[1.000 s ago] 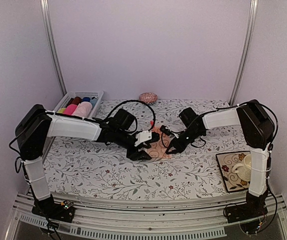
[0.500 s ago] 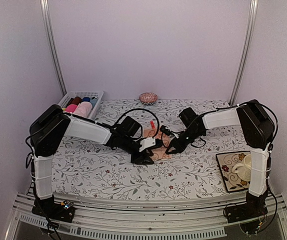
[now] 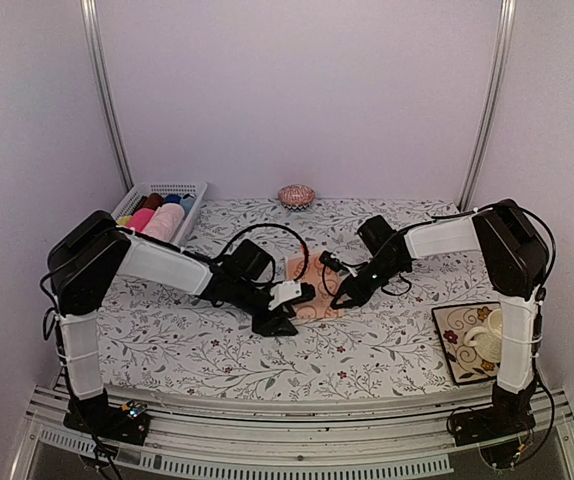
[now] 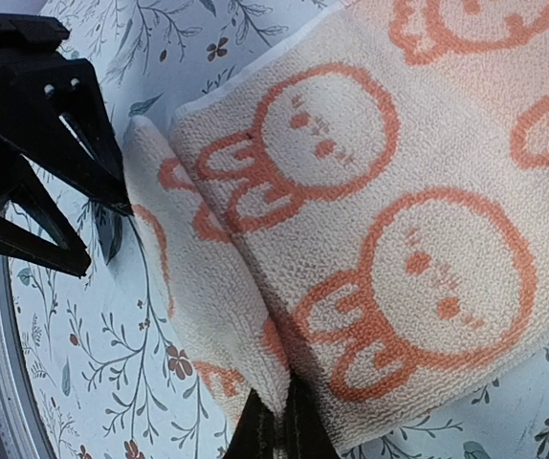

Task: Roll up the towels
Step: Roll the towel at the center of the board.

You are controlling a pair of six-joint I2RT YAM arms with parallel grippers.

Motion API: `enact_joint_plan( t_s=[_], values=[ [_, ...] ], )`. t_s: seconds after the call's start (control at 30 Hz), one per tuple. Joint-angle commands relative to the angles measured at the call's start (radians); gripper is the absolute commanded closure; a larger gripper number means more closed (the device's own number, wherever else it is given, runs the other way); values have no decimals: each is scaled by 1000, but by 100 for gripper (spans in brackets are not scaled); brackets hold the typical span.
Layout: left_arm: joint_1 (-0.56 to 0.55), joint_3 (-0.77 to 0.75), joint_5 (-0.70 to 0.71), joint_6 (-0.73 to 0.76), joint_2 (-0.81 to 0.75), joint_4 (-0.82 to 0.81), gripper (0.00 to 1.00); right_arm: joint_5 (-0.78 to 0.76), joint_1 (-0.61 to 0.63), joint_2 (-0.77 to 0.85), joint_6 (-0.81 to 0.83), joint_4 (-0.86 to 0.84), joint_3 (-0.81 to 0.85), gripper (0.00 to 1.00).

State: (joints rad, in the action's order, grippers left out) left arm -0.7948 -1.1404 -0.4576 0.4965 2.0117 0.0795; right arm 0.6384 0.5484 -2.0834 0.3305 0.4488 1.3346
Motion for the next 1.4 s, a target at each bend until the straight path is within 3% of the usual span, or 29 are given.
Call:
enact_joint_plan(
  t_s=[0.0,0.17,0.5,0.93,1.0,1.2,1.27,1.37],
  values=[
    [-28,24,109,56,-110,-77,50,-7,-10,-29,-11,30,15,97],
    [-81,18,244,168,-102,-119,50,0,-17,-40,-20,38,28,97],
    [-146,35,440,252,7,-199,53,28,-25,-53,-31,51,40,97],
    [-153,64,577,325,57,-253,55,32,-25,-60,-33,51,43,97],
    [-153,71,568,334,57,-251,58,34,-27,-62,-33,52,45,97],
    [-153,76,507,339,52,-217,85,42,-33,-59,-33,54,48,93],
    [-153,67,483,334,51,-195,97,44,-36,-47,-33,52,45,86],
    [-151,50,440,318,47,-154,100,33,-42,-3,-24,31,21,69]
  ],
)
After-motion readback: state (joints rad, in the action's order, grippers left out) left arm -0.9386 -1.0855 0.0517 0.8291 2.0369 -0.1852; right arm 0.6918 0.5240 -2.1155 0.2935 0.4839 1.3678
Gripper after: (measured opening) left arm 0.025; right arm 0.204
